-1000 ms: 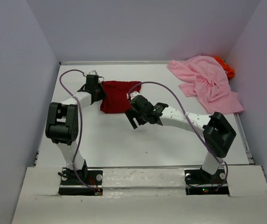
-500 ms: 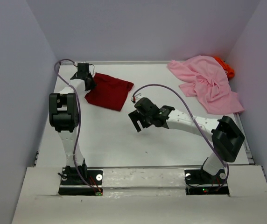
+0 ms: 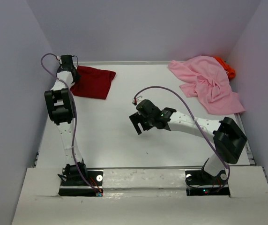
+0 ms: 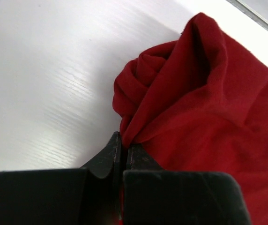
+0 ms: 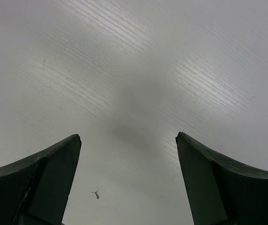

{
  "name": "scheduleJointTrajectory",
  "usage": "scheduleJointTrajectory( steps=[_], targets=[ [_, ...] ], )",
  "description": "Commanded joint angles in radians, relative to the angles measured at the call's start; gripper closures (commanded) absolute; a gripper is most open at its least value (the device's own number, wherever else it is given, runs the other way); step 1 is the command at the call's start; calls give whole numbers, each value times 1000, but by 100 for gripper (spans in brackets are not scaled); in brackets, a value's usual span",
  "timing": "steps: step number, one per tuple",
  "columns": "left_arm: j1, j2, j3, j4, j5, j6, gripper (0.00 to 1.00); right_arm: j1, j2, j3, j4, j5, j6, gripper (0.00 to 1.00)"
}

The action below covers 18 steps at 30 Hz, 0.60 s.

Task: Fold and stack the t-shirts
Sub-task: Neatly place the folded tshirt to the corner

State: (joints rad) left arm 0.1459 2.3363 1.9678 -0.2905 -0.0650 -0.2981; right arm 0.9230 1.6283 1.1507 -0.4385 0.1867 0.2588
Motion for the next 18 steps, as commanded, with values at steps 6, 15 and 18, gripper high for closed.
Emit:
scheduleJointTrajectory(
  steps=[6, 15, 18],
  targets=[
    [73, 66, 157, -32, -3, 1, 100, 14, -13, 0, 50, -30, 13, 11],
    [155, 78, 210, -29, -30, -3, 100, 14, -22, -22, 61, -44, 20, 11],
    [178, 87, 218, -24, -21, -6, 100, 14, -27, -32, 69, -49, 23, 11]
  ],
)
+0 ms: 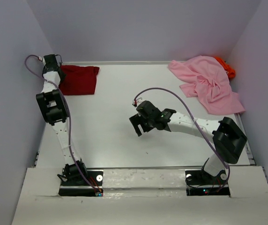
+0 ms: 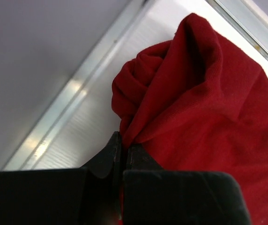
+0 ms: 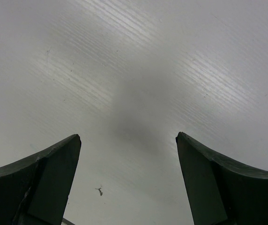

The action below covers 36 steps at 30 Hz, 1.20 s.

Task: Fold and stack the t-shirts
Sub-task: Neatly place the folded tshirt to the corner

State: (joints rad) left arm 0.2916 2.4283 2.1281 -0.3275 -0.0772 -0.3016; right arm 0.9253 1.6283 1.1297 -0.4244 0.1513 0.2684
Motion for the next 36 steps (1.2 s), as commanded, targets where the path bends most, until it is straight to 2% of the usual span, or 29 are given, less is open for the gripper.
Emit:
scheduleJointTrajectory(
  steps=[1, 7, 8, 10, 14, 17, 20, 26, 27, 30, 36],
  targets=[
    [37, -3, 59, 13, -6, 2, 100, 12, -27, -11, 56, -16, 12, 11],
    [49, 31, 70, 18, 30, 4, 98, 12, -16, -13, 61, -16, 3, 11],
    [49, 32, 73, 19, 45, 7, 73, 12, -15, -13, 62, -19, 2, 11],
    [47, 34, 76, 19, 53, 9, 48, 12, -7, -11, 64, -21, 3, 11],
    [43, 20, 76, 31, 73, 7, 20, 12, 7, -16, 73, -35, 6, 11],
    [27, 2, 85, 33, 120, 4, 15, 12, 8, -15, 78, -39, 9, 11],
    [0, -34, 93, 33, 140, -4, 15, 21, 8, -13, 79, -39, 9, 11],
    [-74, -103, 73, 10, 102, 16, 14, 21, 10, -30, 105, -55, 12, 11],
    [-91, -109, 67, 1, 44, 34, 14, 21, 10, -33, 113, -58, 12, 11],
    [-147, -173, -8, 33, 33, 29, 14, 21, 15, -36, 125, -62, 8, 11],
    [-167, -276, -158, 61, -2, 36, 15, 30, 16, -38, 139, -79, 6, 11]
  ],
)
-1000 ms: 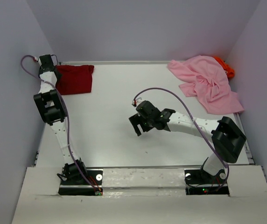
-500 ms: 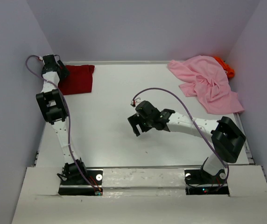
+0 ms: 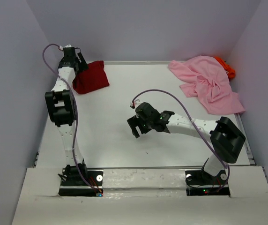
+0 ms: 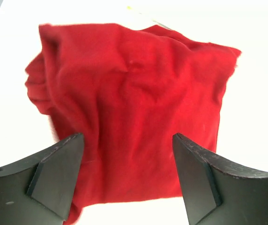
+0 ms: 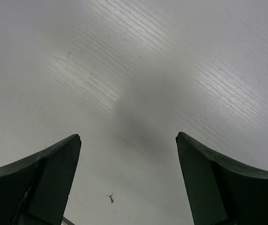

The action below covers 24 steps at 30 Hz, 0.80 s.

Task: Fold and stack the t-shirts
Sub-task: Neatly place the folded tshirt to the corner

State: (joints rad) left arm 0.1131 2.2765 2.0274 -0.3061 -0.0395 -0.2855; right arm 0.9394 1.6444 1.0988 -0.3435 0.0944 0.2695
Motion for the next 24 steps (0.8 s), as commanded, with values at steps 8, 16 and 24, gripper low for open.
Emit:
scheduleJointTrajectory(
  steps=[8, 16, 24],
  targets=[
    [60, -186, -162, 71, -86, 34, 14, 16, -5, 9, 69, -38, -1, 11],
    [-15, -108, -128, 68, -37, 15, 15, 25, -3, 4, 64, -28, -6, 11],
    [-82, -11, -41, 68, -7, -30, 15, 25, 14, 9, 55, -21, -13, 11]
  ],
)
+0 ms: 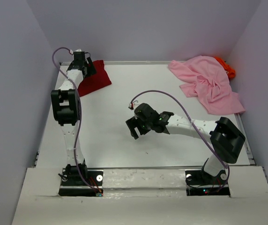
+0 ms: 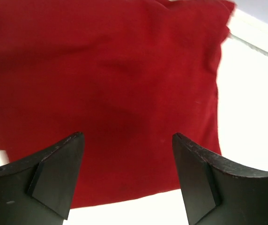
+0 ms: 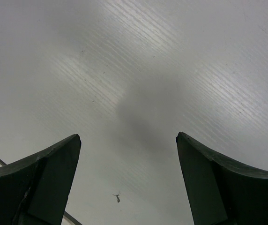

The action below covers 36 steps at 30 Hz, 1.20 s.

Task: Fold and stack the t-shirts
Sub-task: Neatly place the folded tshirt to the corner

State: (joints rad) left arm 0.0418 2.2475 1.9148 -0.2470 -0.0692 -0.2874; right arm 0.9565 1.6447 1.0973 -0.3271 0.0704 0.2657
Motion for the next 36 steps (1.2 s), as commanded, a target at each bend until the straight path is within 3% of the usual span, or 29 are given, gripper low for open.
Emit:
scheduleJointTrajectory(
  steps=[1, 17, 36],
  targets=[
    [-13, 41, 82, 0, 34, -32, 15, 8, 17, 15, 37, 5, -13, 11],
    [-2, 141, 79, -64, -26, 20, 15, 8, 20, 42, 23, 19, -16, 11],
    [165, 185, 179, -120, -100, 67, 15, 8, 21, 42, 25, 0, -16, 11]
  ],
)
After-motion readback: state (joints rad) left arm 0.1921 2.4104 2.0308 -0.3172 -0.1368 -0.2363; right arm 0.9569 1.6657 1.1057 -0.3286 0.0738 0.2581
